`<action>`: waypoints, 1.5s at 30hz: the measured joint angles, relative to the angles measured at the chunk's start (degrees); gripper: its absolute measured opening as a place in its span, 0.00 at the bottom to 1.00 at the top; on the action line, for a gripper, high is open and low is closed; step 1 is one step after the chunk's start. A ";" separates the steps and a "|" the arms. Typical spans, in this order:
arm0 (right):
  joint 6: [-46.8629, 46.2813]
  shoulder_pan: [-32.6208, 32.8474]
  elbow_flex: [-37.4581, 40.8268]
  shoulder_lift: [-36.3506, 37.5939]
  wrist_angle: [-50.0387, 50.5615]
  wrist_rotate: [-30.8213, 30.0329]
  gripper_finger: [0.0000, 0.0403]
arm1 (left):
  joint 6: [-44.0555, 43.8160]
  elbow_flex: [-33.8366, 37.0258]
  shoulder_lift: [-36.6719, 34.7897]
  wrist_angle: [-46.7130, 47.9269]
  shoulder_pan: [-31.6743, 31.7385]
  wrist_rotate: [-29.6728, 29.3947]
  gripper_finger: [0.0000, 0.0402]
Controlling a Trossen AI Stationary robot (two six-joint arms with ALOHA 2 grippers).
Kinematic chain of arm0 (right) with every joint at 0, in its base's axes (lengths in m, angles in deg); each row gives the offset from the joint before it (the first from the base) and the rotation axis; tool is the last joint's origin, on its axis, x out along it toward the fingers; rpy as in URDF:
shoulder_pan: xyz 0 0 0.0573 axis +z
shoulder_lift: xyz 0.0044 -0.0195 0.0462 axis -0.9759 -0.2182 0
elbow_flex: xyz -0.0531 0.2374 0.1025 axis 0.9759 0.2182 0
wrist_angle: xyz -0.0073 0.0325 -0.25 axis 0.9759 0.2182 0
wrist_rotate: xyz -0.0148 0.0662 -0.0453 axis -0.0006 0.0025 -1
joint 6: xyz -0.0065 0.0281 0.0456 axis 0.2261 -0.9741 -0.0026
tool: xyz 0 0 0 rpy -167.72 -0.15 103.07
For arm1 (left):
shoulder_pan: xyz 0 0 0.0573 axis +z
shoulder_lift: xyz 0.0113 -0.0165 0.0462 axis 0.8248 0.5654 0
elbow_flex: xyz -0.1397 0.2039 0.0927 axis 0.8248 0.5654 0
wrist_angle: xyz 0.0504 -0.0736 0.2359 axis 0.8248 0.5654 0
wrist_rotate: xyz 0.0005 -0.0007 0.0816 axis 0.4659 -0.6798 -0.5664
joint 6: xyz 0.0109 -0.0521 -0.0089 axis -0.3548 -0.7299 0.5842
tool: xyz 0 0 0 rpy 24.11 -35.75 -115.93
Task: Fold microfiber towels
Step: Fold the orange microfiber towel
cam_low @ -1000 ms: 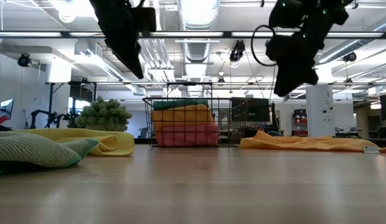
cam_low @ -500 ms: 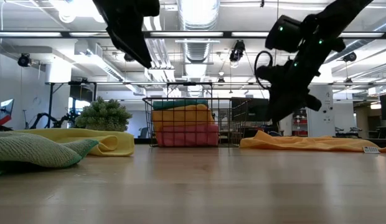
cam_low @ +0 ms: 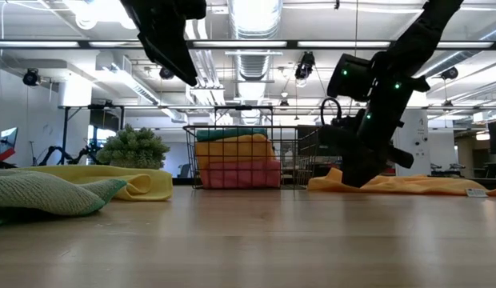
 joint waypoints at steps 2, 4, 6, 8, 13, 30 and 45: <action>-0.01 0.92 -0.01 0.04 0.06 0.20 0.23 | 0.01 0.00 -0.02 0.05 -0.01 0.00 0.46; -0.74 1.84 0.01 0.04 0.41 0.18 0.23 | 0.03 0.00 -0.02 0.31 -0.01 0.00 0.46; -1.95 2.79 0.32 0.07 0.39 0.12 0.23 | 0.05 0.02 -0.02 0.41 -0.01 0.00 0.46; -3.49 4.38 0.56 0.08 0.18 -0.25 0.23 | 0.08 0.02 -0.02 0.43 -0.01 0.00 0.46; -9.63 11.51 0.57 0.09 -0.18 0.40 0.23 | 0.10 0.02 -0.02 0.40 -0.01 0.01 0.46; -30.77 38.48 -1.44 -5.19 -9.15 0.29 0.23 | 0.60 0.07 -0.02 -0.89 -0.03 0.02 0.46; -20.79 43.41 -25.07 -24.28 -8.93 0.79 0.22 | 0.62 0.25 -0.02 -4.58 -1.99 0.89 0.46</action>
